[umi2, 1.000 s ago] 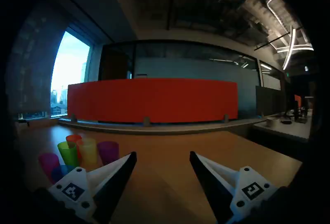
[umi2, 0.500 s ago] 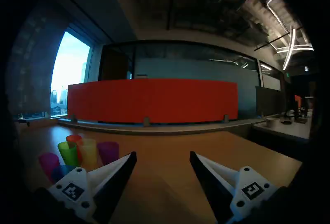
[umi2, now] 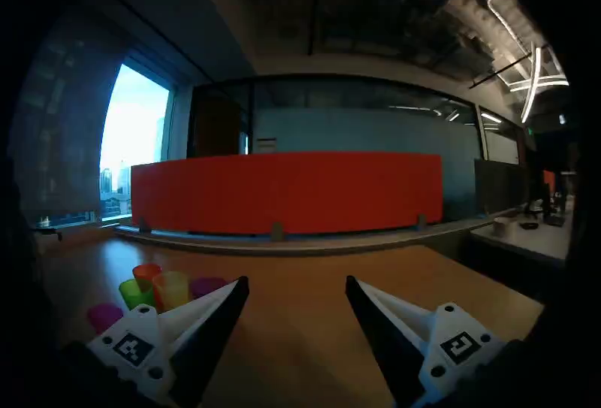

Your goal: Pour water

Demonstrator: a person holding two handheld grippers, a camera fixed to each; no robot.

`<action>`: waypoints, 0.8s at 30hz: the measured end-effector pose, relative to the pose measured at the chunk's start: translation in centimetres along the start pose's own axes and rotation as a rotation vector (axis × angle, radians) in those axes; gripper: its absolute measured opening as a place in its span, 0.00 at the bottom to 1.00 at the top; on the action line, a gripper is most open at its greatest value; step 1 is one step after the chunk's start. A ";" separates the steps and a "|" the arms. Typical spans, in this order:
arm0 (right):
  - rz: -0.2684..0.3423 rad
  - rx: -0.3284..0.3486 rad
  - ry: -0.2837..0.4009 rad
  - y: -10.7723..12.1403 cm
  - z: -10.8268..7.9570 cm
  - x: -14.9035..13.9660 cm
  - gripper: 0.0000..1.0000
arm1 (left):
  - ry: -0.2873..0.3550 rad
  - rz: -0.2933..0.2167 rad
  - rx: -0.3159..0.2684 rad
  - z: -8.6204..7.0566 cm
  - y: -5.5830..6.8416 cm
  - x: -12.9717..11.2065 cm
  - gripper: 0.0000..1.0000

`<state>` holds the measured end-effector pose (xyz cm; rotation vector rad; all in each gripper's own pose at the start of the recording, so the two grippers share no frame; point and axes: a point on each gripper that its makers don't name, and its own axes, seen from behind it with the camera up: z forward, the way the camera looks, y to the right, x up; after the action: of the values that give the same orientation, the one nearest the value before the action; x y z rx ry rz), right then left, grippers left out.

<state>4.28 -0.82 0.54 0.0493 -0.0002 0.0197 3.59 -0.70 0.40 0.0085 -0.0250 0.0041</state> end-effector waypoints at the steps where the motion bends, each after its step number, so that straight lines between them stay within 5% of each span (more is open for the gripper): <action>1: -0.001 0.001 0.000 0.0 0.1 0.5 1.00 | 0.002 0.001 -0.004 0.0 0.0 0.5 0.84; 24: -0.030 0.030 -0.026 0.1 1.3 10.6 1.00 | 0.004 -0.008 -0.096 1.2 2.1 12.1 0.84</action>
<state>14.85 -0.61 1.86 0.0800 -0.0252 -0.0113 15.60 1.40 1.94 -0.0873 -0.0216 -0.0055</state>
